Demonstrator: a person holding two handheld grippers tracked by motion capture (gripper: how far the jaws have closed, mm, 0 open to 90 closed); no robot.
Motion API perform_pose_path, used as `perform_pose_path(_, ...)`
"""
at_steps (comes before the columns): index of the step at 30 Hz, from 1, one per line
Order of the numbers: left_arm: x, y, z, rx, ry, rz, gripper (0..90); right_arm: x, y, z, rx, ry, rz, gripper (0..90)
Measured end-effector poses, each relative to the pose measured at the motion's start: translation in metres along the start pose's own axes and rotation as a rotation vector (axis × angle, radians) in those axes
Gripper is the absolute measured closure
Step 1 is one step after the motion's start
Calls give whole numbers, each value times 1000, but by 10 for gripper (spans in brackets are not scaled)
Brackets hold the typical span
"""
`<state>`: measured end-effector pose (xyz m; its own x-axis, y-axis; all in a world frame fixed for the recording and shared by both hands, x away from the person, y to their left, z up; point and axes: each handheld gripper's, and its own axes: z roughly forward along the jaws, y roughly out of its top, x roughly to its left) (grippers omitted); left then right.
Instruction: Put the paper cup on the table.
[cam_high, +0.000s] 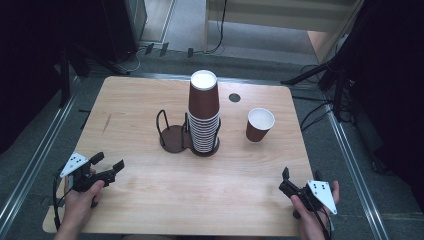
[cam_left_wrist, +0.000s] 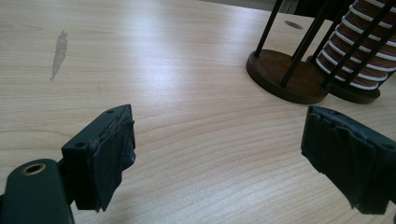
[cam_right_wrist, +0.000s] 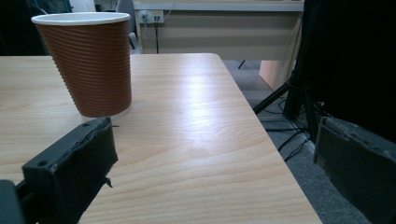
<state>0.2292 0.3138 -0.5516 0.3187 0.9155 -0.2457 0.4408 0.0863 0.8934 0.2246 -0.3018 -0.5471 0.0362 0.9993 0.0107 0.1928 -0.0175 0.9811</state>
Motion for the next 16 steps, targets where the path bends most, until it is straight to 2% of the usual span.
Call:
perform_pose_path(7, 0, 0, 0, 2, 1, 1, 105, -7, -1, -4, -5, -6, 8, 0)
perform_pose_path(16, 0, 0, 0, 3, 1, 3, 105, -9, -2, -7, -25, 6, 22, 0)
